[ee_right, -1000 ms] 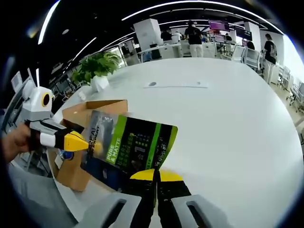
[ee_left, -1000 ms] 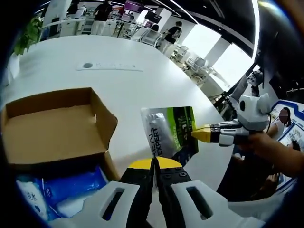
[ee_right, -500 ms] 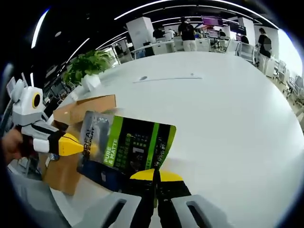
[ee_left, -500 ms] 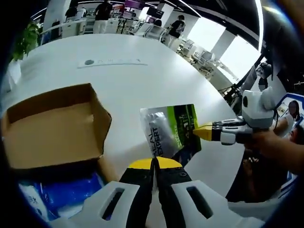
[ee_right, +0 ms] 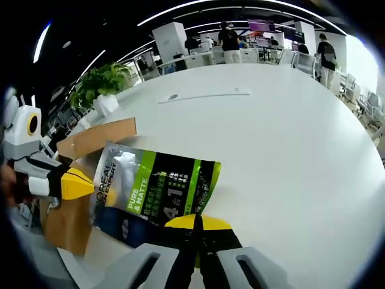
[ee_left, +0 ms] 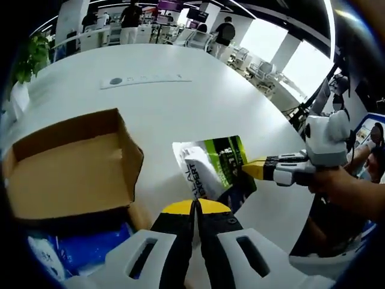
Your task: Operate the shoe box by opening the lid, removing the specified soft item, and placing it in the target area until the item is outside and the box remains undamaged.
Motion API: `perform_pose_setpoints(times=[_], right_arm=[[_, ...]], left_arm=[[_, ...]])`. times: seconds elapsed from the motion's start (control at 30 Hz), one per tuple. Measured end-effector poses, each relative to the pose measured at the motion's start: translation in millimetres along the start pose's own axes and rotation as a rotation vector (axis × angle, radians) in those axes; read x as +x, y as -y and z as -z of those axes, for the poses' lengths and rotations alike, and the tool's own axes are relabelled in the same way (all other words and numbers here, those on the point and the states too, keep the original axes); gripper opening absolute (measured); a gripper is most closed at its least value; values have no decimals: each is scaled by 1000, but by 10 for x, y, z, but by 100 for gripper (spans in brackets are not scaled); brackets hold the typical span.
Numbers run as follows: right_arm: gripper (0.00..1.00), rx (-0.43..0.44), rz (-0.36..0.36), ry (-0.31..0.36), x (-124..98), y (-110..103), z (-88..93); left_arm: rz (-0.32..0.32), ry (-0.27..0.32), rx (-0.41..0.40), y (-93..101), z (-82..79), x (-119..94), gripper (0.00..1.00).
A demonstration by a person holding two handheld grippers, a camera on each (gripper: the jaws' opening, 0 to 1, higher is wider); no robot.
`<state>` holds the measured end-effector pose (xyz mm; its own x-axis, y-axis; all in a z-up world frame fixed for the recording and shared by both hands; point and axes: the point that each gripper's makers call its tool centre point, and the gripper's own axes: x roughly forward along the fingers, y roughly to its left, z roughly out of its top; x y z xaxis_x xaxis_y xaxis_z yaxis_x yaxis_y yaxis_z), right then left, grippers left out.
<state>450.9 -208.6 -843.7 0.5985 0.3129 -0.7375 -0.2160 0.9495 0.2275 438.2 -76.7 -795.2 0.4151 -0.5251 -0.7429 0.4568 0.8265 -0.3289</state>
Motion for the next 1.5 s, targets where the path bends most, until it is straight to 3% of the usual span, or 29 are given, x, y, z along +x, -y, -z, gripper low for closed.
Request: perform_pose_setpoints(times=[0.13,0.47,0.97,1.23,1.5], right_arm=[[0,46,24,1,7,41,34],[0,60,40,4,45,1,23],[1,-8,46,-25,42,-59,92],[9,-38,60,12,-92,-51,-11],[13,-75,44,46,-263,-181,-146]], left_arm=[[1,5,22,7,-10,-21,0],[7,10,46,9,-11,-118,0],[12,30,67,-22,18,-439,0],[-16,56,56,-224,26,-682,1],[-61,88,41,-492,61,-975,2]])
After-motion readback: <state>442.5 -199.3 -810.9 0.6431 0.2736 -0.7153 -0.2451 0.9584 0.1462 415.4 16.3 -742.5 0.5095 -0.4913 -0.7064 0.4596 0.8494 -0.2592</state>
